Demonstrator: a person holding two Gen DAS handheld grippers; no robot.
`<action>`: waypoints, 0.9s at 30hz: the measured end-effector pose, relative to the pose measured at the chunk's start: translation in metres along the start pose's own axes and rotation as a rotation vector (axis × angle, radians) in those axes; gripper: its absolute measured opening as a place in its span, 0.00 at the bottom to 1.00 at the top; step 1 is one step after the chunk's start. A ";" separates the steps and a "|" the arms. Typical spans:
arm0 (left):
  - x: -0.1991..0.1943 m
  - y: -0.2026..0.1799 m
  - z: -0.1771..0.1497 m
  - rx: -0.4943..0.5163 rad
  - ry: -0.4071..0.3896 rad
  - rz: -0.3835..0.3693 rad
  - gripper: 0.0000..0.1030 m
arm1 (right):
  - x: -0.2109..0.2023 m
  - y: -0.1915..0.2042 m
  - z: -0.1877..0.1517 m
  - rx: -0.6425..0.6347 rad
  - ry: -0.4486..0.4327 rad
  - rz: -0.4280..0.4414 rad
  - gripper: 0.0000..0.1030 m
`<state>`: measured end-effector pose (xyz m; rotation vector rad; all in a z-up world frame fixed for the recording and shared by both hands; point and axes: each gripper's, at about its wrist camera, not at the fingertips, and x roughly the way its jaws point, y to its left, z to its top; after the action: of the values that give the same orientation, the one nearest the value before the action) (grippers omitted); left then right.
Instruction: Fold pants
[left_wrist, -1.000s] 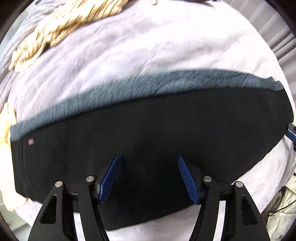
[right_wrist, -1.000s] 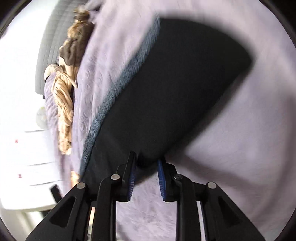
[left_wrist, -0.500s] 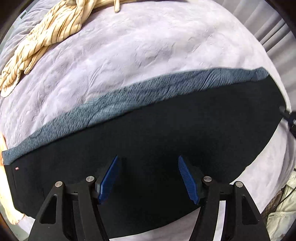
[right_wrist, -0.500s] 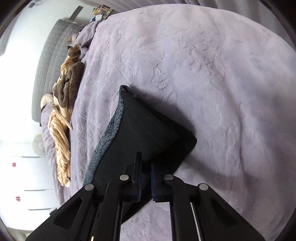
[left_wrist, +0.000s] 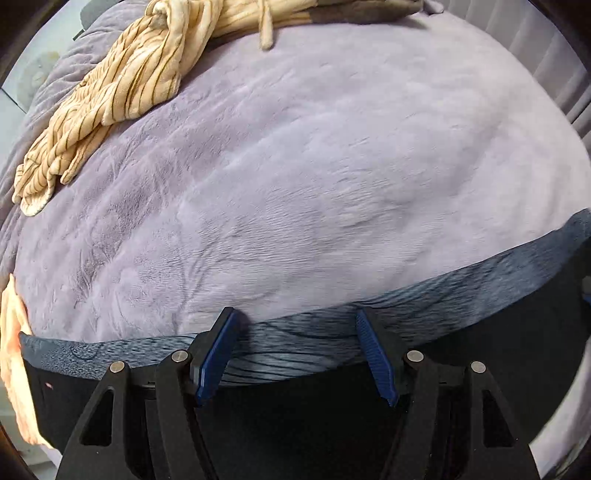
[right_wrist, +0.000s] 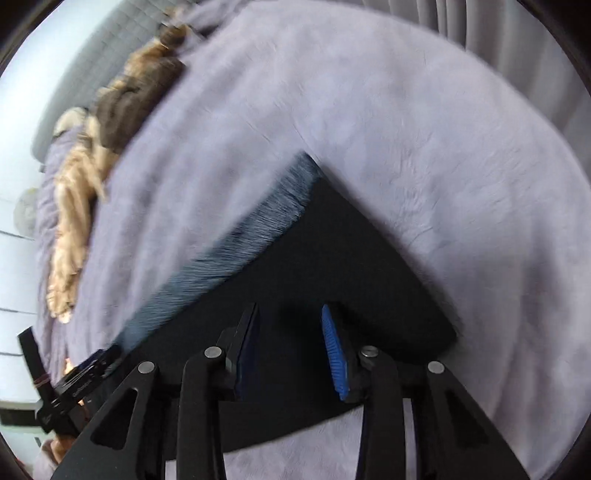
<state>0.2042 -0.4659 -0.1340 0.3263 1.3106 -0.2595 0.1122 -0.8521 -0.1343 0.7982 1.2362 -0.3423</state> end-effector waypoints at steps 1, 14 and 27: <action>0.002 0.014 -0.003 -0.020 -0.010 0.006 0.84 | 0.010 -0.006 0.002 0.016 0.015 0.010 0.35; -0.029 0.236 -0.105 -0.200 0.025 0.185 0.85 | -0.011 0.061 -0.056 -0.058 0.123 0.265 0.45; 0.006 0.319 -0.189 -0.266 0.086 0.060 1.00 | 0.113 0.215 -0.253 0.051 0.554 0.528 0.46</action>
<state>0.1529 -0.0991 -0.1535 0.1520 1.3994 -0.0192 0.1069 -0.5062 -0.1901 1.2768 1.4643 0.3015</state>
